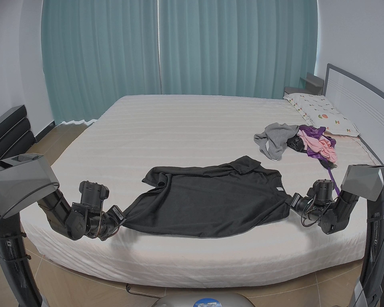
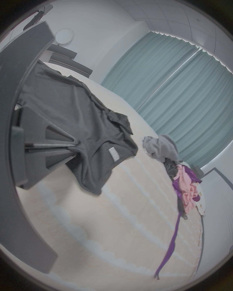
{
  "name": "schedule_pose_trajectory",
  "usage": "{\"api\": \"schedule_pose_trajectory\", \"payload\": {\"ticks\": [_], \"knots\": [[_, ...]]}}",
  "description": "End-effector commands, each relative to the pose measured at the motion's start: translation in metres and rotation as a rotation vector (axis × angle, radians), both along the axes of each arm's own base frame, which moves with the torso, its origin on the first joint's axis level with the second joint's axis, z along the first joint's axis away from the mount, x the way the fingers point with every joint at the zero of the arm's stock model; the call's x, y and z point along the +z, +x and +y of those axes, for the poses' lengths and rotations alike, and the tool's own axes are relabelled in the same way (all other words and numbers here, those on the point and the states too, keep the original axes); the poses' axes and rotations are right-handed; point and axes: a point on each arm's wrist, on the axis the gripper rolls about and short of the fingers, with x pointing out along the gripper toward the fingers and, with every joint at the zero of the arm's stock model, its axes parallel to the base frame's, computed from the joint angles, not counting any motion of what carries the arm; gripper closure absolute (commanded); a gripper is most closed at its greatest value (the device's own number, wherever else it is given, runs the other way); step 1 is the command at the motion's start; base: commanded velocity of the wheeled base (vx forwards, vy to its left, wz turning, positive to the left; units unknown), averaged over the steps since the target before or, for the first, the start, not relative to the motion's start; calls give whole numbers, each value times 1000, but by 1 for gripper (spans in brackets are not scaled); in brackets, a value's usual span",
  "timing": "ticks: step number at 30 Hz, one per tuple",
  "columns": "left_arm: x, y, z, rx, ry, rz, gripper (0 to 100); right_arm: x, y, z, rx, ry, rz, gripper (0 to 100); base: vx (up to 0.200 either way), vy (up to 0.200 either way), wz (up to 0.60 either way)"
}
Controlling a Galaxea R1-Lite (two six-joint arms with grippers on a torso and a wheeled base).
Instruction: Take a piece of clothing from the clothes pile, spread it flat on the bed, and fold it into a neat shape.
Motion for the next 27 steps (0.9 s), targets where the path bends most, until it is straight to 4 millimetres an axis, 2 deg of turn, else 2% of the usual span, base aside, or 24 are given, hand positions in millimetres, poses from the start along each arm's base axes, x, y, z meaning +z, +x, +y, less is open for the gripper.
{"api": "schedule_pose_trajectory", "payload": {"ticks": [1, 5, 11, 15, 16, 25, 27], "knots": [[5, -1, 2, 9, 1, -16, 100, 16, 16, 0, -10, -6, -73, 100, 0, 0, 0], [8, 1, 3, 10, -7, -49, 100, 28, 25, 1, -12, -9, -112, 100, 0, 0, 0], [8, 6, 10, 33, -14, -87, 100, 46, 56, 11, -9, -15, -163, 100, 0, 0, 0], [7, 6, 13, 45, -17, -81, 100, 45, 70, 23, -23, -32, -183, 100, 0, 0, 0], [6, 4, 13, 41, -20, -76, 100, 46, 80, 24, -35, -38, -201, 100, 0, 0, 0], [4, 4, 13, 37, -23, -70, 100, 15, 116, 41, -92, -71, -224, 100, 0, 0, 0], [2, 4, 13, 34, -21, -65, 100, 10, 117, 44, -86, -77, -217, 100, 0, 0, 0]]}}
